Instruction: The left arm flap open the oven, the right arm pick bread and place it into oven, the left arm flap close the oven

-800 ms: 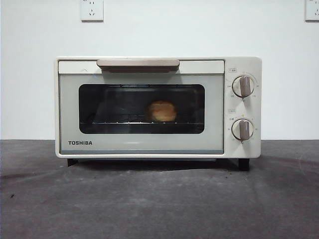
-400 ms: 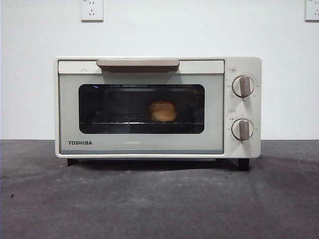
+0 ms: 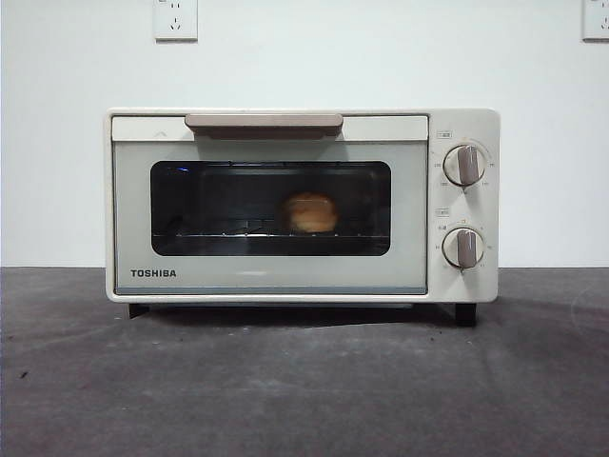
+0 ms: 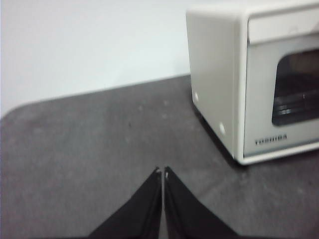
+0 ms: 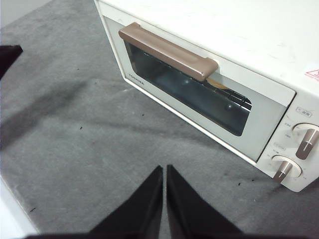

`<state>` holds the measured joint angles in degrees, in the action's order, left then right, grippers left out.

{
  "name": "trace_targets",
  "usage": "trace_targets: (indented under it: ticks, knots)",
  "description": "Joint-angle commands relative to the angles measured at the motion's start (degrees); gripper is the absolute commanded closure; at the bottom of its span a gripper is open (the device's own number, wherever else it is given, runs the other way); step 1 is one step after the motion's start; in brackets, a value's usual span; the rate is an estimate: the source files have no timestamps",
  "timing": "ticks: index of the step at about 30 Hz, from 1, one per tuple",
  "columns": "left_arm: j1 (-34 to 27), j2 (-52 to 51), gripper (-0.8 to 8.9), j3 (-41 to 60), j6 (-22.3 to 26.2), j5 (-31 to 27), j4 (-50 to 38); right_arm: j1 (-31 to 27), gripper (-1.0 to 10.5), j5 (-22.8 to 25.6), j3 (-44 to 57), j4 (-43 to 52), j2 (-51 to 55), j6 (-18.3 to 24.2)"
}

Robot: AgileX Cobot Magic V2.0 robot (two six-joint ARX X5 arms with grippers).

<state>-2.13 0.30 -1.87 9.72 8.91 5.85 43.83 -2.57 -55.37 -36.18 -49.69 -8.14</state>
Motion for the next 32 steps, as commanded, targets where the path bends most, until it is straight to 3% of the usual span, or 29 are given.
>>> trace_targets:
  ticks: [1, 27, 32]
  knots:
    - [-0.28, -0.13, 7.94, 1.18, -0.11, -0.15, 1.57, 0.50, 9.4, 0.24, -0.98, 0.59, -0.37, -0.20]
    - [-0.55, -0.11, 7.94, 1.18, -0.63, -0.13, 4.28, 0.50, 9.4, 0.24, -0.98, 0.57, -0.37, -0.17]
    - [-0.52, -0.11, 7.94, 1.18, -0.63, -0.13, 4.28, -3.61, 9.4, 4.50, -0.83, 0.85, 1.84, 4.46]
